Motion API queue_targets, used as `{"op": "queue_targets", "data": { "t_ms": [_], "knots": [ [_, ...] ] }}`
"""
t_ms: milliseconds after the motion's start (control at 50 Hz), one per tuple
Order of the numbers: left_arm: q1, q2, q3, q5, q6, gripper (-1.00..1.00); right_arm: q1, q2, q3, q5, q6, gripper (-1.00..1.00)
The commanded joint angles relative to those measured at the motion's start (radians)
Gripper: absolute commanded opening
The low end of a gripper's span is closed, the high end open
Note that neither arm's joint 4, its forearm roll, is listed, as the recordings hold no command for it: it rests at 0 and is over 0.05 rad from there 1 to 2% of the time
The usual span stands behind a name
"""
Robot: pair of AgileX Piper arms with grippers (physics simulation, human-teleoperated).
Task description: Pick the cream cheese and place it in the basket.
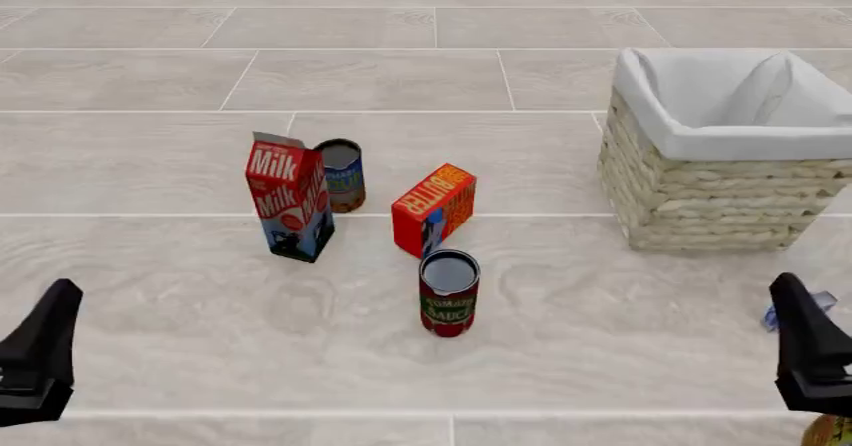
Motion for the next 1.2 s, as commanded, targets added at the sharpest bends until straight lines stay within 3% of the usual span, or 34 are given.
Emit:
{"op": "queue_targets", "data": {
  "t_ms": [20,160,200,400,680,740,760,800,880,1000,1200],
  "knots": [
    [0.000,0.004,-0.002,-0.001,0.000,1.00,0.021,-0.067,-0.006,0.067,0.048,1.00],
    [0.000,0.004,-0.002,-0.001,0.000,1.00,0.024,-0.061,-0.026,0.073,0.033,1.00],
    [0.000,0.004,-0.002,-0.001,0.000,1.00,0.033,-0.062,-0.030,0.077,0.002,1.00],
    [0.000,0.004,-0.002,-0.001,0.000,1.00,0.018,-0.068,-0.119,0.152,0.028,1.00],
    [0.000,0.004,-0.002,-0.001,0.000,1.00,-0.001,-0.044,-0.191,0.216,0.014,1.00],
    [0.000,0.004,-0.002,-0.001,0.000,1.00,0.015,-0.053,-0.233,0.248,0.050,1.00],
    [0.000,0.004,-0.002,-0.001,0.000,1.00,0.035,0.003,-0.243,0.231,0.005,1.00],
    [0.000,0.004,-0.002,-0.001,0.000,1.00,0.043,0.018,-0.249,0.226,-0.006,1.00],
    [0.000,0.004,-0.002,-0.001,0.000,1.00,0.032,0.054,-0.292,0.280,0.038,1.00],
    [0.000,0.004,-0.002,-0.001,0.000,1.00,0.013,0.064,-0.328,0.355,-0.021,1.00],
    [0.000,0.004,-0.002,-0.001,0.000,1.00,-0.026,0.088,-0.378,0.428,-0.007,1.00]
  ]
}}
